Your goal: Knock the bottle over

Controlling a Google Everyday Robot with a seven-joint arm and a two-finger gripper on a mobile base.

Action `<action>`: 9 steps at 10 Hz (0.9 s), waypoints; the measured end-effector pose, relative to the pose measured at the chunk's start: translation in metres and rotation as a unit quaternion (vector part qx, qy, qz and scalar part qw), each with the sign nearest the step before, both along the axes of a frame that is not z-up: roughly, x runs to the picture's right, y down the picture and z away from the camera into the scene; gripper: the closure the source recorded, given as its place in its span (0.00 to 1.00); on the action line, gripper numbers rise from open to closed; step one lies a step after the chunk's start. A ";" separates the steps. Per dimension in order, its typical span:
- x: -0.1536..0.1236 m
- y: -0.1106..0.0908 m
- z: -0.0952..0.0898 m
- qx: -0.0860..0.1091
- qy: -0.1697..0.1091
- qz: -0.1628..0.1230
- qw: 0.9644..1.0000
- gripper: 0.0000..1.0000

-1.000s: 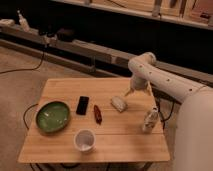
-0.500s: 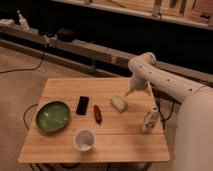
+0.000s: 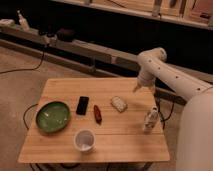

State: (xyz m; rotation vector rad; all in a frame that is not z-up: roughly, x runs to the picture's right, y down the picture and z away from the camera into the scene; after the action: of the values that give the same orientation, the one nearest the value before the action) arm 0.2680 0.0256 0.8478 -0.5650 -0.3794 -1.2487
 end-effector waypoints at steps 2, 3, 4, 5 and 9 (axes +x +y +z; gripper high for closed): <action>0.031 0.008 -0.010 -0.009 0.023 0.059 0.998 0.73; 0.043 0.020 -0.017 -0.023 0.034 0.080 0.996 0.84; 0.051 0.032 -0.023 -0.034 0.042 0.090 0.994 0.92; 0.058 0.052 -0.032 -0.050 0.055 0.101 0.992 0.99; 0.083 0.118 -0.081 -0.077 0.119 0.117 0.983 1.00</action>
State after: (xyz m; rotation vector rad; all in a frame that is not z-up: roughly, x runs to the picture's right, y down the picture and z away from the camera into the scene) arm 0.3512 0.1432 0.7665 -0.7711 -0.3322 -0.9198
